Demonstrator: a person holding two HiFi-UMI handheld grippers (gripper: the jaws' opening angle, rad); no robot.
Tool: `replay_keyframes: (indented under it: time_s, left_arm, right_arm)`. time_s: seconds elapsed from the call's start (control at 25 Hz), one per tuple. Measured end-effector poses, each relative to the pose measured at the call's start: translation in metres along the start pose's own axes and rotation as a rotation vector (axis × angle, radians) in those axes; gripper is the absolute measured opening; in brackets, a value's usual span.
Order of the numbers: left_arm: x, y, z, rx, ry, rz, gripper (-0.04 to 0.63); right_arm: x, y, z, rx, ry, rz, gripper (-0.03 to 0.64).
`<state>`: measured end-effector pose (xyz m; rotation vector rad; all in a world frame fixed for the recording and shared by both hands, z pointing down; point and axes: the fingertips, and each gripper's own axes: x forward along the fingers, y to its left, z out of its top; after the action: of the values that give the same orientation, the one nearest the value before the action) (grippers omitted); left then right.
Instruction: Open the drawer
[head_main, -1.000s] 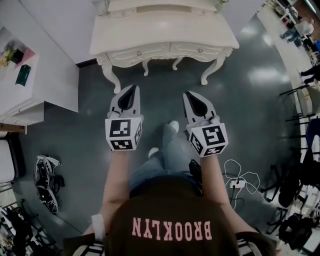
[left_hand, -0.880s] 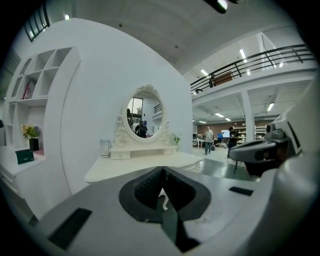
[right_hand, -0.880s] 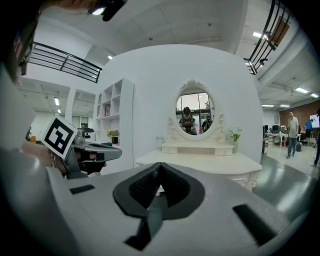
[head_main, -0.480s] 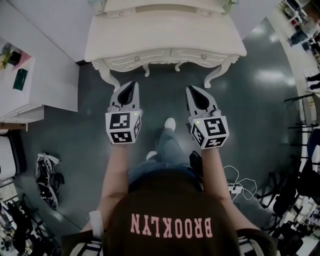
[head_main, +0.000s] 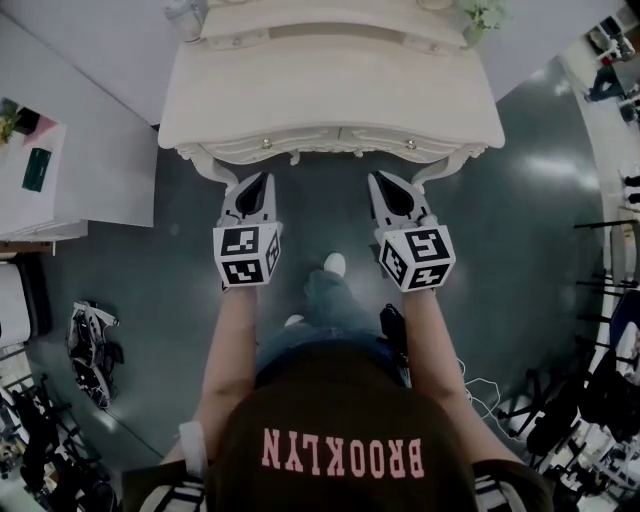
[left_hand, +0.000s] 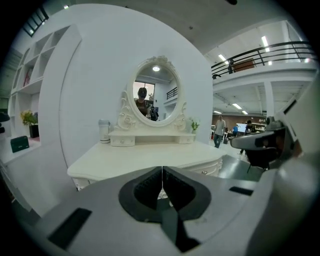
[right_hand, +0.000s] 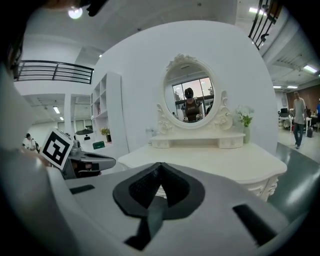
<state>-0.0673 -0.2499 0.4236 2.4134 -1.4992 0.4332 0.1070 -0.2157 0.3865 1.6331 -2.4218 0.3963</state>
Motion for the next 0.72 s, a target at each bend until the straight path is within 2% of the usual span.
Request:
replay_keyframes:
  time_s: [0.36,0.64,0.72]
  left_arm:
    - [0.056,0.006,-0.023,-0.062,0.107,0.071,0.004]
    - [0.080,0.013,-0.040,-0.089,0.161,0.120,0.005]
    - [0.087,0.016,-0.047,-0.094,0.174,0.120,0.023]
  right_arm:
    - [0.040,-0.068,-0.028,0.120,0.096,0.003,-0.009]
    - [0.065,-0.090,-0.056,0.094,0.179,0.024,-0.009]
    - [0.072,-0.092,-0.064,0.099,0.188,0.026,-0.009]
